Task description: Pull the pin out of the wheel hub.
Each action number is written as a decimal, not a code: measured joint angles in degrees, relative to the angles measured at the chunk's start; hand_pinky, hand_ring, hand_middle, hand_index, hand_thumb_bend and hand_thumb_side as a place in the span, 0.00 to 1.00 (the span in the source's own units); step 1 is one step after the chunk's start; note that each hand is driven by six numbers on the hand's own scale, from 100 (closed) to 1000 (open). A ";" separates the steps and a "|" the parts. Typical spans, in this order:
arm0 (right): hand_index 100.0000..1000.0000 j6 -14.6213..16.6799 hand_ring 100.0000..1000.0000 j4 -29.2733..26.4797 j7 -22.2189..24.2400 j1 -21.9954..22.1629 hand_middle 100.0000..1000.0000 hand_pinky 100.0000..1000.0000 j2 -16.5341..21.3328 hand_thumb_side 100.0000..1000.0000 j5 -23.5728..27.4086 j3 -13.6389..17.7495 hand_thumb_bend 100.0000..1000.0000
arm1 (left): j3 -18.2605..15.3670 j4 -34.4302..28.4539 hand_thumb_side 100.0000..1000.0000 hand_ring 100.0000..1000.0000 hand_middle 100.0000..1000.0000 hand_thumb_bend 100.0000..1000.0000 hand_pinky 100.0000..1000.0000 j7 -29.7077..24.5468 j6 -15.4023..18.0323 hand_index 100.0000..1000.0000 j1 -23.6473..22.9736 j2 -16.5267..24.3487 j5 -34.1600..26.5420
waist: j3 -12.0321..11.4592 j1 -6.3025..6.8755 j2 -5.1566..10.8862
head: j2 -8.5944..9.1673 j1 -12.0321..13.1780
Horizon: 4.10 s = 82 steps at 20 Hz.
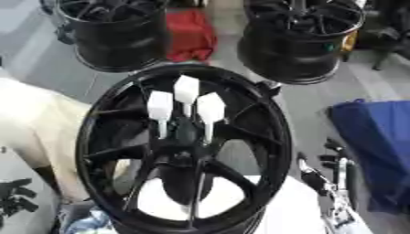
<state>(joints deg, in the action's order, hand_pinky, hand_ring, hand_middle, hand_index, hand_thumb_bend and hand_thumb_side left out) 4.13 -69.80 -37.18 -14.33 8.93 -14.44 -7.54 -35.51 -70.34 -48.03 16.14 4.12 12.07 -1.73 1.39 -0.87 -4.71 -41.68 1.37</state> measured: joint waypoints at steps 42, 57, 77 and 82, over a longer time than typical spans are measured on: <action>0.96 -31.14 0.88 -32.52 81.87 -48.71 0.90 0.83 26.04 0.21 15.13 -28.07 0.13 | 0.37 -1.82 0.90 0.44 0.53 0.00 0.61 -1.42 -1.42 0.80 -1.25 1.10 1.32 | -1.13 -3.89 3.11 | -2.11 0.76; 0.98 -27.38 0.94 -19.39 85.63 -48.58 0.94 0.88 18.51 0.31 7.93 -34.72 0.19 | 0.82 -2.23 0.90 0.44 0.53 0.00 0.61 -1.65 -1.65 0.81 -1.00 1.10 1.48 | -1.88 -3.89 3.10 | -2.11 0.28; 0.98 -19.72 0.98 -1.22 88.63 -46.09 0.94 0.95 14.83 0.29 -7.64 -30.86 0.18 | 1.04 -2.46 0.90 0.44 0.53 0.00 0.61 -1.68 -1.68 0.81 -0.62 1.08 1.48 | -2.15 -3.82 2.92 | -2.07 0.03; 0.97 -18.18 0.96 1.47 88.73 -45.75 0.90 0.95 14.23 0.29 -8.92 -30.45 0.19 | 1.04 -2.47 0.90 0.44 0.53 0.00 0.61 -1.68 -1.68 0.81 -0.61 1.08 1.48 | -2.15 -3.80 2.90 | -2.06 0.03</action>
<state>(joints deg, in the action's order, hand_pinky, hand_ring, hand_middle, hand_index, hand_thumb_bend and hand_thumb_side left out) -14.05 -68.32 51.56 -60.08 23.16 -23.35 -37.99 -34.47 -72.81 -49.72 14.46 3.51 13.15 -0.25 -0.77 -4.68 -1.81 -43.74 1.40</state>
